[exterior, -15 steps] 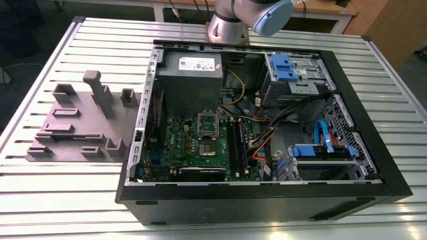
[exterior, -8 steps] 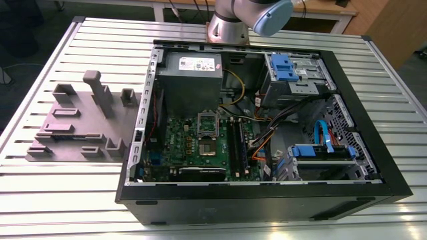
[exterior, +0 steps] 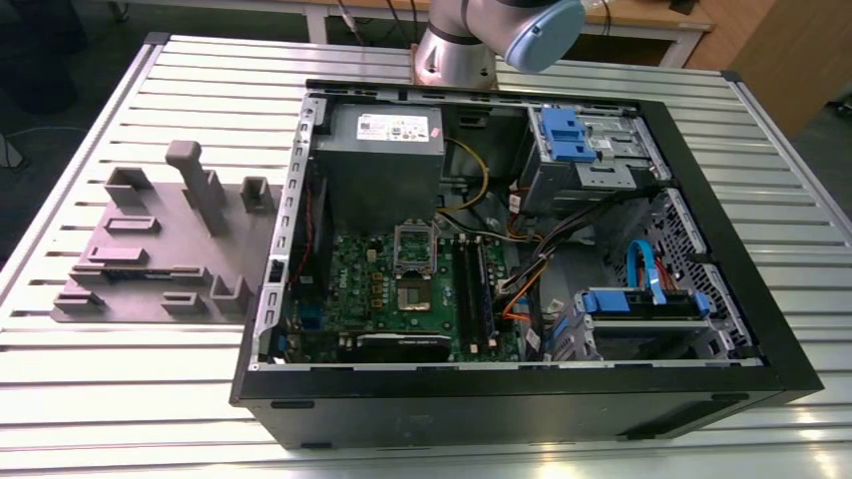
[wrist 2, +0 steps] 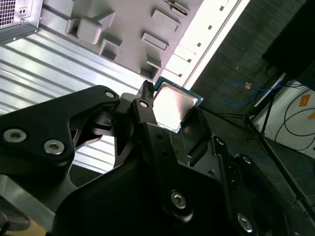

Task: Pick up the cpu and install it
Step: 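Pick up the cpu and move it towards the insertion slot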

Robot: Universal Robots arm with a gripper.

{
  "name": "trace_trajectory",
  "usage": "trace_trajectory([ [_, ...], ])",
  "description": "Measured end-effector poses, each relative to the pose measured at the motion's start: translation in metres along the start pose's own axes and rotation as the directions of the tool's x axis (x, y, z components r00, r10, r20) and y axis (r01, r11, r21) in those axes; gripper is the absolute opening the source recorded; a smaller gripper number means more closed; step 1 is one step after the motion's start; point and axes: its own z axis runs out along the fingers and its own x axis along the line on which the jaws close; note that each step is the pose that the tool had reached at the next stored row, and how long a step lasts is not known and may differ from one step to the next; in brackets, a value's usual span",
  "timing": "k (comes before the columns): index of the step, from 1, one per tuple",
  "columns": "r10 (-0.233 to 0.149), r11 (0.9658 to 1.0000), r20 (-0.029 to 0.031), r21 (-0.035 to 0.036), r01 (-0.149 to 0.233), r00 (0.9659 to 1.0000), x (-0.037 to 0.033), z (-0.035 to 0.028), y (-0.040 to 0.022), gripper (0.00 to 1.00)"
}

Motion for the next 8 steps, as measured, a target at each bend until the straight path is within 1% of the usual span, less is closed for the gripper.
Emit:
trace_trajectory([
  [5,0.0,1.0,-0.0002,0.0002,0.0,1.0,0.0002,-0.0113,0.0007,0.47],
  [7,0.0,1.0,-0.0001,0.0001,0.0,1.0,0.0004,-0.0137,0.0008,0.47],
  [8,0.0,1.0,0.0,0.0,0.0,1.0,0.0004,-0.0137,0.0008,0.47],
])
